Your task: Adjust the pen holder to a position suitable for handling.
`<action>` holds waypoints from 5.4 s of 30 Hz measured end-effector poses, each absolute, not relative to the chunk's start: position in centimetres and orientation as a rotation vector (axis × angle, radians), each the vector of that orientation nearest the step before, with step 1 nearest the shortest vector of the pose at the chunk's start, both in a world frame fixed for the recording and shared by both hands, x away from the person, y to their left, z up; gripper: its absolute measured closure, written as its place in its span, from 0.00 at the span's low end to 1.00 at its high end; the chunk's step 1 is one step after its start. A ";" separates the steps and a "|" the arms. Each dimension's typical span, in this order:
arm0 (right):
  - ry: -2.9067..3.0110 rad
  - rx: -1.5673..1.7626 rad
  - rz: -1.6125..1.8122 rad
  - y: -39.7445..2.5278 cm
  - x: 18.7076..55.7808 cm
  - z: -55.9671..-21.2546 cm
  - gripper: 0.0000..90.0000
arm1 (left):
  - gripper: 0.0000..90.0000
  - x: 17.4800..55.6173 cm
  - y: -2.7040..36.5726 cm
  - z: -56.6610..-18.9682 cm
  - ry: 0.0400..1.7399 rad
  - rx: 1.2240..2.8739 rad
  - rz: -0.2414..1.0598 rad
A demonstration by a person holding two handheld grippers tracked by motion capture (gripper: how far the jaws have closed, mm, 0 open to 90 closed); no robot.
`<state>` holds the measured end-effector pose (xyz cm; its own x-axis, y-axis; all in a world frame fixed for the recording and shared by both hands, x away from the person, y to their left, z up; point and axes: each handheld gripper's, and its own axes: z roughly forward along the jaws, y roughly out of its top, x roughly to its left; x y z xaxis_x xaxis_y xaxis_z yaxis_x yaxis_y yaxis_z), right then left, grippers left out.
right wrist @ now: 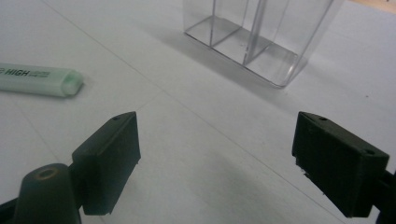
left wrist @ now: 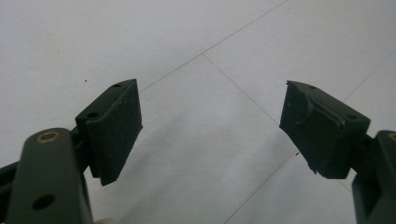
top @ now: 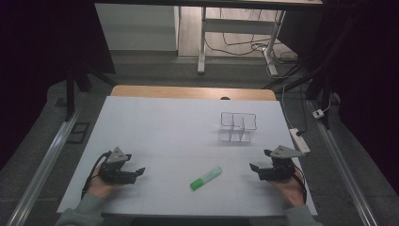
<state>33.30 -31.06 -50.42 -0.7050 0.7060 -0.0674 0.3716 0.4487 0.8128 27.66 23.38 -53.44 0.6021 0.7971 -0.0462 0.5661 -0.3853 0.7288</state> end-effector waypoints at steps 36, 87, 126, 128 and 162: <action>2.278 0.979 1.132 -30.9 34.9 -50.0 0.24 | 0.22 28.0 23.5 -53.8 1.081 2.122 0.393; 2.180 1.192 1.037 -31.7 43.9 -50.2 1.00 | 0.22 28.2 23.1 -54.3 1.073 2.165 0.396; 2.245 1.120 1.032 -28.2 45.5 -50.5 1.00 | 0.22 28.2 23.2 -54.3 1.071 2.167 0.399; 2.250 1.115 1.031 -27.9 45.6 -50.5 1.00 | 0.22 28.2 23.2 -54.3 1.071 2.168 0.401; 2.351 1.008 1.025 -21.7 45.9 -50.7 1.00 | 0.22 28.2 23.1 -54.4 1.065 2.184 0.400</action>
